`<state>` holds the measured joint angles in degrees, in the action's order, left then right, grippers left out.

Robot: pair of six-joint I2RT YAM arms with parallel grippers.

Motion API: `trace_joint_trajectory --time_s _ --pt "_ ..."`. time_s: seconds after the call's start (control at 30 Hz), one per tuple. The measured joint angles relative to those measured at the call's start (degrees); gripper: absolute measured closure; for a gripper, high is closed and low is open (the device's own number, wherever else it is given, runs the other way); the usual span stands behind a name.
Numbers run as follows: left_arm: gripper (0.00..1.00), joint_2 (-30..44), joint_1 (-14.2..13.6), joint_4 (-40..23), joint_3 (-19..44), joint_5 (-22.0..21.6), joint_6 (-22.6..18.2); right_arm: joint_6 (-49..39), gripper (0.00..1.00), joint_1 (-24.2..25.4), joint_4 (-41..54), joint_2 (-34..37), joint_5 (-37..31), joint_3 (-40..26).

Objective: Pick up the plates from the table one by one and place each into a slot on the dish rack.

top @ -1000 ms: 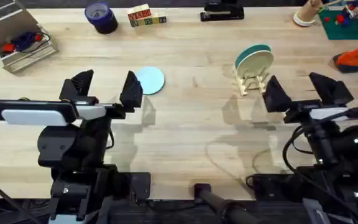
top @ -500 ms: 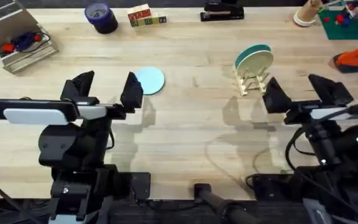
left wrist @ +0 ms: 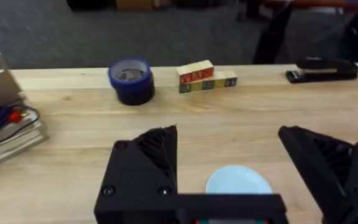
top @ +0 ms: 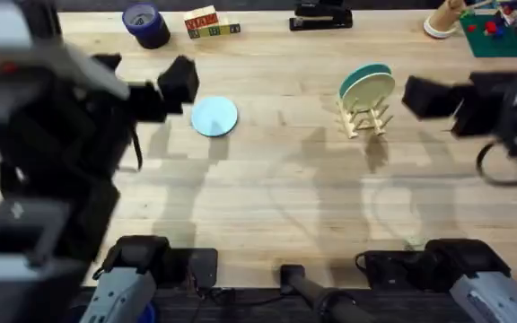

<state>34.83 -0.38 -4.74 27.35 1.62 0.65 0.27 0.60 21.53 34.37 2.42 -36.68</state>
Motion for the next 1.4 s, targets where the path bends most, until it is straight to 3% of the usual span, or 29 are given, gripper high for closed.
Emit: trace_joint_trajectory --time_s 0.13,0.4,0.6,0.9,1.33,1.4 --pt "0.008 10.6 0.0 -5.6 10.0 3.3 0.8 0.0 0.006 0.1 3.4 10.3 2.4 -10.8" --pt "0.008 28.6 0.0 -29.8 33.8 9.4 4.0 0.0 0.007 0.1 17.5 25.9 6.7 -28.7" --pt "0.007 37.1 0.0 -43.7 49.6 12.7 4.3 0.0 0.007 0.1 21.0 30.0 7.5 -33.4" --pt "0.007 40.6 0.0 -46.6 52.1 15.7 4.6 0.0 0.008 0.1 21.1 30.1 7.9 -33.5" --pt "0.005 40.6 0.0 -48.5 52.1 16.4 4.6 0.0 0.007 0.1 21.3 30.1 7.9 -33.5" --pt "0.073 40.6 0.0 -48.7 52.1 15.9 4.7 0.0 0.007 0.1 21.3 30.1 7.9 -33.5"
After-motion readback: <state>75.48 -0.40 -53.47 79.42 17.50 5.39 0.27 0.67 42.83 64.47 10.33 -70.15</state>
